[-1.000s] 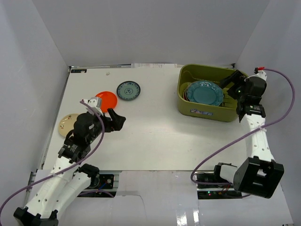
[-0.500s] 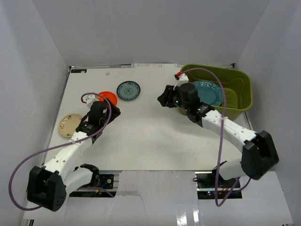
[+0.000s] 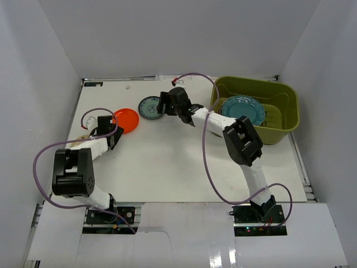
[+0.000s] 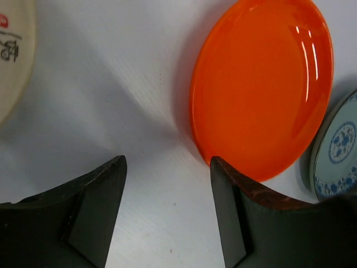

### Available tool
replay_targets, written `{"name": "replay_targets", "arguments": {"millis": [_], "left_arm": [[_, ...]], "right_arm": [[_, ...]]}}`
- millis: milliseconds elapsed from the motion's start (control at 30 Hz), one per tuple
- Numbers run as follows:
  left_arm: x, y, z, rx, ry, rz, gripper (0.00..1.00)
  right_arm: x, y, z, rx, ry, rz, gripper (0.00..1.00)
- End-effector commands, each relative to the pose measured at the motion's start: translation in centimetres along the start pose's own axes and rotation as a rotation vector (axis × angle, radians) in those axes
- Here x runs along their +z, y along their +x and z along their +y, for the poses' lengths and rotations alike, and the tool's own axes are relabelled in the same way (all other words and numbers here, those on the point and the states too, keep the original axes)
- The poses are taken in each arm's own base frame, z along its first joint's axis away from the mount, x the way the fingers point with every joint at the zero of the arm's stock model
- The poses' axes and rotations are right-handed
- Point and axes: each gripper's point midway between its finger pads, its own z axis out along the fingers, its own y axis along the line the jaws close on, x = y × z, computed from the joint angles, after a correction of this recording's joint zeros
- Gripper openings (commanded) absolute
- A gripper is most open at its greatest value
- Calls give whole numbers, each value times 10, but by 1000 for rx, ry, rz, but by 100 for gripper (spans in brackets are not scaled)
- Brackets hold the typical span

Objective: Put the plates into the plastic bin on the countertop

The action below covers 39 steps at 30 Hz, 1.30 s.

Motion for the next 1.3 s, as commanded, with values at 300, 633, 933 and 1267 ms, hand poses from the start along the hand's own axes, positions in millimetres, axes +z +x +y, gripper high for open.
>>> {"name": "replay_targets", "arguments": {"millis": [300, 633, 933, 1267], "left_arm": [[48, -22, -40, -30, 50, -6, 60], [56, -22, -36, -9, 20, -6, 4], [24, -40, -55, 14, 121, -49, 0], [-121, -62, -155, 58, 612, -108, 0]], "right_arm": [[77, 13, -31, 129, 115, 13, 69], [95, 23, -44, 246, 88, 37, 23], [33, -56, -2, 234, -48, -165, 8], [-176, -208, -58, 58, 48, -498, 8]]}}
